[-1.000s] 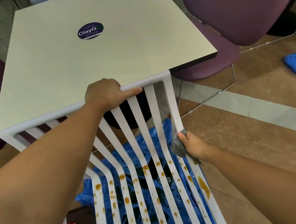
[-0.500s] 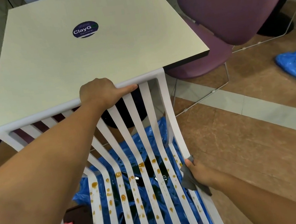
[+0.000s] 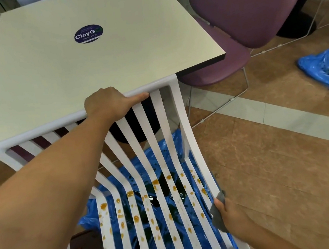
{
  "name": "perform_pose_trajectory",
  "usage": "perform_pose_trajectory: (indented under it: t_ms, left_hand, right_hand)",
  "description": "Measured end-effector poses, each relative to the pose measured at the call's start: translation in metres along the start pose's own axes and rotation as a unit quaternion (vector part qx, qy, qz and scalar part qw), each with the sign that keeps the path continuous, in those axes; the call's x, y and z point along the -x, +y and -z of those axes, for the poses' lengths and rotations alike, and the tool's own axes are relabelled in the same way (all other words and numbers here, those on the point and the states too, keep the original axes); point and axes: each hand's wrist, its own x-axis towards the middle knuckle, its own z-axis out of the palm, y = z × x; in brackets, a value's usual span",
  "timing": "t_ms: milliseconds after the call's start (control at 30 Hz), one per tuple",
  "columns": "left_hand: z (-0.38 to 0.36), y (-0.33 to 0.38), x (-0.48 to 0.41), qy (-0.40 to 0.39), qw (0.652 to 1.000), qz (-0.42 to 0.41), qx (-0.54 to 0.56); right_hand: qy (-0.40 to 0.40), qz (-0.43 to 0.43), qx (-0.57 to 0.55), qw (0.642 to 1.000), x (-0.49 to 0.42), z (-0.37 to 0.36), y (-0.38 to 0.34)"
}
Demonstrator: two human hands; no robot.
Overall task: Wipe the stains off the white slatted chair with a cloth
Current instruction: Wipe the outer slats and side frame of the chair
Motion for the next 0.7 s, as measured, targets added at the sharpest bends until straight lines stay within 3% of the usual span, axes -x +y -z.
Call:
perform_pose_trajectory:
  t_ms: [133, 300, 533, 700]
  left_hand:
    - [0.007, -0.003, -0.012, -0.083, 0.996, 0.021, 0.038]
    - [0.009, -0.002, -0.017, -0.146, 0.986, 0.029, 0.078]
    - [0.009, -0.002, -0.017, -0.151, 0.985, 0.023, 0.080]
    - [0.010, -0.001, -0.015, -0.142, 0.987, 0.020, 0.073]
  right_hand:
    - [-0.012, -0.015, 0.008, 1.000, 0.014, -0.004, 0.025]
    - [0.035, -0.009, -0.031, 0.999, -0.017, -0.005, -0.009]
    - [0.088, 0.011, 0.028, 0.996, -0.086, 0.005, -0.103]
    - [0.105, 0.016, 0.127, 0.986, -0.098, -0.008, -0.073]
